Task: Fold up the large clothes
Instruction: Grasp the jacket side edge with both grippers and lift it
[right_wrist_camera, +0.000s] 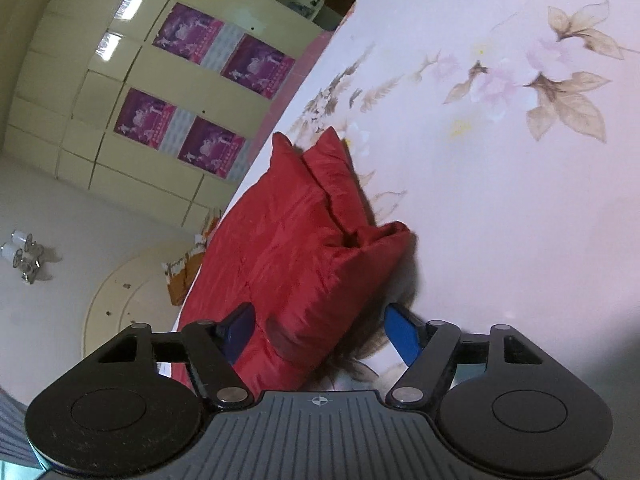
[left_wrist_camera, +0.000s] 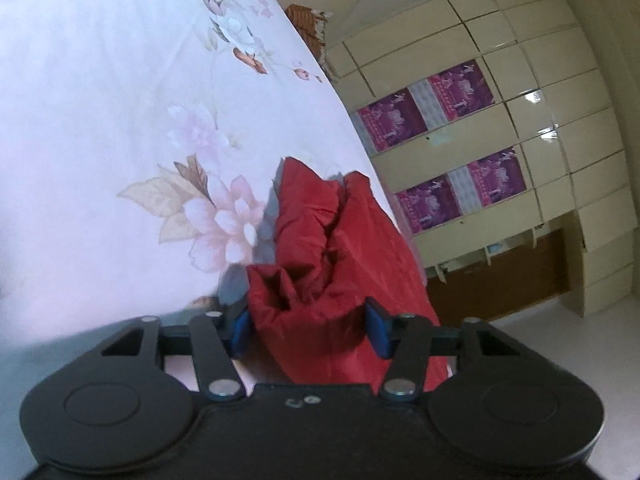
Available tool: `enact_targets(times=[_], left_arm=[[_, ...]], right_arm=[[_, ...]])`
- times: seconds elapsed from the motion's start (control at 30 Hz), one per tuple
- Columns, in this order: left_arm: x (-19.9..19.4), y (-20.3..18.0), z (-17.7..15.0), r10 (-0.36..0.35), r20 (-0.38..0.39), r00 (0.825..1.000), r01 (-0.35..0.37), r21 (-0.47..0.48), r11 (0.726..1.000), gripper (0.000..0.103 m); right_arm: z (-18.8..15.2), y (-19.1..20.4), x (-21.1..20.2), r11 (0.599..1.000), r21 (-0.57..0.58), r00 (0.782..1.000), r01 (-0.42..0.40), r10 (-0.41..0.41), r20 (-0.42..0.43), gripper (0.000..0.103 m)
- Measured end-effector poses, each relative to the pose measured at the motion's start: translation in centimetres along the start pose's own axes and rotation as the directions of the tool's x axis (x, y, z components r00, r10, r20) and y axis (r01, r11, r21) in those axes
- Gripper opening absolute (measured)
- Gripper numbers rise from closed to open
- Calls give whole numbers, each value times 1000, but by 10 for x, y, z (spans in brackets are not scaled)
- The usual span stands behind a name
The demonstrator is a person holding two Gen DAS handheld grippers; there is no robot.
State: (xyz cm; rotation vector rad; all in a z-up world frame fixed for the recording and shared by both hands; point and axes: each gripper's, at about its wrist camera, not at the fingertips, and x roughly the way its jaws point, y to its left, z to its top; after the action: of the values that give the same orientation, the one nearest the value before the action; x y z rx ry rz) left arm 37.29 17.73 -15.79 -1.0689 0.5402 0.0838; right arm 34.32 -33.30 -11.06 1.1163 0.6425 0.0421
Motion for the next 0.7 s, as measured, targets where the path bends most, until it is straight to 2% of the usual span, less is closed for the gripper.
enact_targets(times=[0.2, 0.33, 0.37, 0.43, 0.5, 0.57, 0.6, 0.63, 0.7], left_arm=[[3, -6, -11, -17, 14, 1000, 18, -40, 999, 51], [4, -8, -24, -15, 37, 999, 16, -10, 1000, 51], [8, -8, -22, -15, 39, 999, 15, -6, 1000, 49], [16, -11, -17, -12, 46, 999, 13, -3, 1000, 45], [23, -15, -13, -5, 62, 998, 5, 11, 1000, 41], [32, -15, -13, 9, 69, 998, -11, 36, 999, 31], [34, -17, -14, 20, 68, 997, -24, 59, 998, 29], [35, -19, -13, 31, 67, 997, -37, 86, 996, 27], [35, -25, -12, 43, 60, 997, -50, 114, 992, 23]], right_arm=[[-5, 9, 16, 1000, -21, 999, 10, -10, 31, 71], [-9, 10, 20, 1000, -19, 999, 20, -19, 47, 71], [-9, 10, 22, 1000, -19, 999, 21, -20, 49, 70], [-6, 9, 24, 999, -22, 998, 37, -36, 51, 60], [0, 10, 30, 999, -26, 998, 37, -36, 50, 59], [4, 15, 36, 997, -61, 998, 51, -48, 47, 59], [5, 17, 38, 996, -75, 998, 56, -53, 45, 56], [7, 19, 41, 994, -94, 998, 60, -57, 35, 41], [10, 22, 44, 993, -107, 999, 46, -45, 12, 27]])
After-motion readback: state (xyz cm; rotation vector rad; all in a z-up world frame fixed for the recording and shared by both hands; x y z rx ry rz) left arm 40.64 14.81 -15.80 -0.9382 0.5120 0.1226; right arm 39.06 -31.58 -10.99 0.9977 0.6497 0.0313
